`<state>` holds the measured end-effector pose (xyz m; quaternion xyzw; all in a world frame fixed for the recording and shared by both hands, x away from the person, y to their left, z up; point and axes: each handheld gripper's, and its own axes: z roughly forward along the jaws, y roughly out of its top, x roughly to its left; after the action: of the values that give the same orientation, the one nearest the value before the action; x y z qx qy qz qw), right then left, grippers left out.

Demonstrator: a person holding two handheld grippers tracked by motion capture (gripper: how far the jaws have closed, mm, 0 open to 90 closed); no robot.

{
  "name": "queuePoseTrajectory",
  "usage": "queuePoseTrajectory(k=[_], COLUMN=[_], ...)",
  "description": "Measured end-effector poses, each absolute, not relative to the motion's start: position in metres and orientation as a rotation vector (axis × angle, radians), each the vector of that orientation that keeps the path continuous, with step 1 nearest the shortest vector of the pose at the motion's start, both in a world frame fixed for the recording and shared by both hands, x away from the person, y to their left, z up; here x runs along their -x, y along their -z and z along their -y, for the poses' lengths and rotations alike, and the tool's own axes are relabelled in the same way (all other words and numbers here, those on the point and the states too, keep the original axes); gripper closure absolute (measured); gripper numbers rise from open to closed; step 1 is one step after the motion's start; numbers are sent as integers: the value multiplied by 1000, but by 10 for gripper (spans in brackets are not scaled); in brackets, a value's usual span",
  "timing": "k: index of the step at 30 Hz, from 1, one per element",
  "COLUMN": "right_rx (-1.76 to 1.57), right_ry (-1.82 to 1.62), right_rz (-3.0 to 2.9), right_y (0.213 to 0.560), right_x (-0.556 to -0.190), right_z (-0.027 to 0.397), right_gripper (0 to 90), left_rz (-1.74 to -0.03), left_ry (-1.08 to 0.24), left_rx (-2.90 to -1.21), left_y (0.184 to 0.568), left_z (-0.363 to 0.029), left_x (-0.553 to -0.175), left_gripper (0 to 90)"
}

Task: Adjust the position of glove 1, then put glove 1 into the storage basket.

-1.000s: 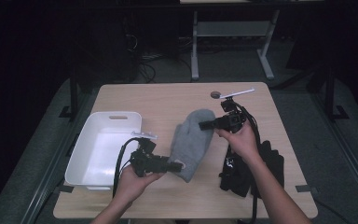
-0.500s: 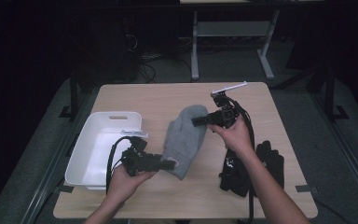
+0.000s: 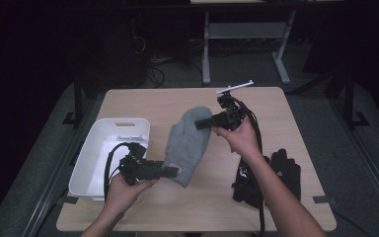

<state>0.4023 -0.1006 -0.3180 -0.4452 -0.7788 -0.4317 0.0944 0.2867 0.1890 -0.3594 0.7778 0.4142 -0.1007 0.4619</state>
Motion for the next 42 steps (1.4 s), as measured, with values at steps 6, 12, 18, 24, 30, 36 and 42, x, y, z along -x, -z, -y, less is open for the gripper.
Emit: queuePoseTrajectory(k=[6, 12, 18, 24, 30, 36, 42], right_rx=[1289, 1280, 1262, 1249, 1238, 1223, 1213], right_ry=[1285, 1291, 1290, 1296, 1286, 1279, 1274], right_rz=[2334, 2317, 2322, 2321, 2332, 2339, 2340], right_y=[313, 310, 307, 304, 302, 299, 298], right_x=[-404, -407, -409, -412, -414, -418, -419], right_z=[90, 82, 76, 69, 61, 52, 44], right_gripper=[721, 721, 721, 721, 721, 721, 721], left_rz=[-1024, -1036, -1032, -1043, -1043, -1058, -1068], left_ry=[240, 231, 219, 212, 205, 200, 187], left_rx=[-1906, -1893, -1890, -1883, -1881, -1864, -1862], left_y=[357, 354, 352, 349, 348, 347, 346], left_z=[-198, -204, -209, -215, -222, -228, -234], left_x=[-285, -285, -284, -284, -284, -283, -281], left_gripper=[427, 427, 427, 427, 428, 428, 428])
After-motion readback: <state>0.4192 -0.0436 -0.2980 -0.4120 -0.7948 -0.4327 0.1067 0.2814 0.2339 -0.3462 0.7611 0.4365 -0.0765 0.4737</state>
